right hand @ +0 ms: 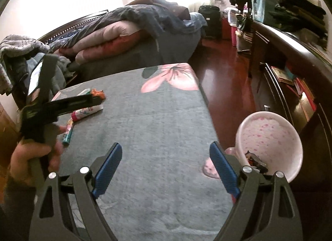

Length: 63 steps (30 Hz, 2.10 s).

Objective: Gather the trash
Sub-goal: 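Grasp the pink-capped glue stick with the left tool, then grasp the colourful tube with the right tool while the left tool holds the glue stick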

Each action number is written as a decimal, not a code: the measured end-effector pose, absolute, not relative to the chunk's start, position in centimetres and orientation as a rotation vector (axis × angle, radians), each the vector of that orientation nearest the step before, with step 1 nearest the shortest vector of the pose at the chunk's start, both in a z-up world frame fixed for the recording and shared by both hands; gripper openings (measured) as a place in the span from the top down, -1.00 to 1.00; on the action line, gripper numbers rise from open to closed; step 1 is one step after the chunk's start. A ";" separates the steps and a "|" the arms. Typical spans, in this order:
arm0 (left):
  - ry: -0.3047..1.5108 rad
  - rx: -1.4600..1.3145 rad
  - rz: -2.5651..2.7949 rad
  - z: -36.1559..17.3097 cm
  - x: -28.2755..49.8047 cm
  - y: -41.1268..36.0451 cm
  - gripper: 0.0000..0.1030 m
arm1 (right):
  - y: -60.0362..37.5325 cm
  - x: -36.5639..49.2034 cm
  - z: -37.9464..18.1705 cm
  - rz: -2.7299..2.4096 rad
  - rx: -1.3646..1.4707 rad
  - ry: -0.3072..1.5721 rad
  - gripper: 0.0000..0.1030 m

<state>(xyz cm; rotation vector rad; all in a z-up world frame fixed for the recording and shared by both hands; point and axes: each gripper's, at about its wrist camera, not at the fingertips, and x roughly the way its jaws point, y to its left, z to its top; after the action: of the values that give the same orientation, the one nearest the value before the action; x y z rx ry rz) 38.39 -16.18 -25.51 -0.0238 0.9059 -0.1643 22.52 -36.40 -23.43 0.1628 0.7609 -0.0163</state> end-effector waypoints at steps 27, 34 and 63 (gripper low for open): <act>0.865 -0.086 -0.095 -23.8 35.5 -10.6 -0.69 | -30.6 24.5 -23.3 0.126 0.114 0.800 -0.69; 0.791 -0.116 -0.019 -21.5 33.5 -4.6 -0.70 | -24.6 27.3 -24.3 0.241 0.091 0.856 -0.69; 0.766 -0.215 0.068 -21.9 31.6 5.7 -0.70 | -11.4 33.8 -27.6 0.314 -0.148 0.935 0.55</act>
<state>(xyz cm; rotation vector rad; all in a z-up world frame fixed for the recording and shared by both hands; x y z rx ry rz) 31.56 5.66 -21.87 -0.2154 0.7658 0.0685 33.84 -11.35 -27.55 -0.1479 0.9351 0.3137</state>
